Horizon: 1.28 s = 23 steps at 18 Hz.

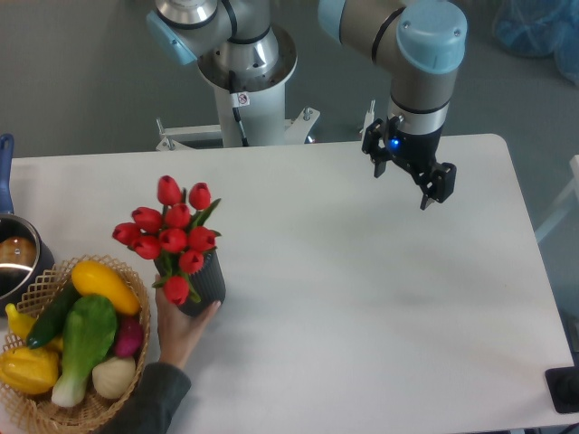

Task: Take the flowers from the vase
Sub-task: 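Move the gripper toward the red tulips in the grey vase, then lower the open gripper around the tulip stems above the vase rim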

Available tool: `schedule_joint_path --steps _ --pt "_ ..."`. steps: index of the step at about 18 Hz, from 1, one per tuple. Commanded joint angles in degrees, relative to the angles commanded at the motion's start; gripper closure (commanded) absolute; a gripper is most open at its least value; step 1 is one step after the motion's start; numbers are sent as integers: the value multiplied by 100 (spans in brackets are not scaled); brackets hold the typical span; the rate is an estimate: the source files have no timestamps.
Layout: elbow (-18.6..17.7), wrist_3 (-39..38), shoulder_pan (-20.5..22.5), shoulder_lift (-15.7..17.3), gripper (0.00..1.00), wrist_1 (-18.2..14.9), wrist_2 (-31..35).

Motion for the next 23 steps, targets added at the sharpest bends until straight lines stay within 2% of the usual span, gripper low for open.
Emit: schedule_joint_path --steps 5,10,13,15,17,23 --pt "-9 9 -35 149 0 -17 0" --pt "-666 -96 35 544 0 79 -351" --pt "-1071 -141 79 747 0 377 -387" --pt "-1247 -158 18 808 0 317 -378" --pt "-1380 -315 -61 748 0 308 -456" --pt "-1424 -703 -316 642 0 387 -1597"
